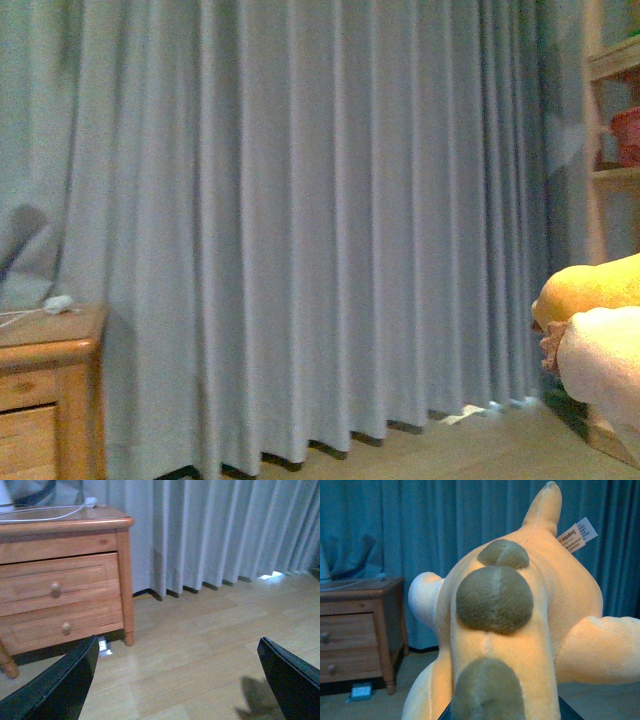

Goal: Put away toys

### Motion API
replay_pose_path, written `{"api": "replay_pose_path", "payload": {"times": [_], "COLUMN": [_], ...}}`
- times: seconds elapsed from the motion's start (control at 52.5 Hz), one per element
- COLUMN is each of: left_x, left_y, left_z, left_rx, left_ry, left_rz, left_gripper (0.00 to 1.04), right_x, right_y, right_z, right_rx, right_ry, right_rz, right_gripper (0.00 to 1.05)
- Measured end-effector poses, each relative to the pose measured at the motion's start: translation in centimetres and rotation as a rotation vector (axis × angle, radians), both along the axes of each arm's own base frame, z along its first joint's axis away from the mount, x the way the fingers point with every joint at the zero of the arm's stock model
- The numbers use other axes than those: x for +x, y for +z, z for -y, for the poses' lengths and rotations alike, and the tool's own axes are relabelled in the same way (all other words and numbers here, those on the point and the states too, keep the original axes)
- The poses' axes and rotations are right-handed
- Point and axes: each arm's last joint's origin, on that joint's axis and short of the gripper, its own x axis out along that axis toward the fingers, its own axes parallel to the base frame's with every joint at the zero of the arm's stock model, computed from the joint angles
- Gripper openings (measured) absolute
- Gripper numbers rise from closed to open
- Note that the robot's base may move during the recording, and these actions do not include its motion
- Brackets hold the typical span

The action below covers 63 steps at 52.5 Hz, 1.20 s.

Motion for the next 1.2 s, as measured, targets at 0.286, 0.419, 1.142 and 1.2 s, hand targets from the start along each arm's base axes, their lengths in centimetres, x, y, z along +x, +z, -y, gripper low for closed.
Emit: {"api": "replay_pose_path", "payload": {"times": [0.286,0.419,1.142,1.2], "left_x": [0.0,0.0,0.0,0.0], "left_y": [0.01,0.01,0.01,0.01], "left_z": [0.0,0.0,0.0,0.01], "left_rx": [0.0,0.0,0.0,0.0], "left_ry": [0.001,0.0,0.0,-0.002], "left_rz": [0.001,0.001,0.001,0.001], "left_gripper": [0.98,0.98,0.98,0.98], "right_x": [0.0,0.0,0.0,0.0], "right_y": [0.0,-0.01,0.0,0.0], "right_z": [-0.01,-0.02,-0.02,-0.01], "right_rx": [-0.001,-0.001,-0.003,-0.002], "right_ry": [0.004,0.004,0.004,0.001], "right_rz": [0.0,-0.001,0.0,0.001], "right_gripper": [0.07,0.07,0.07,0.07]}}
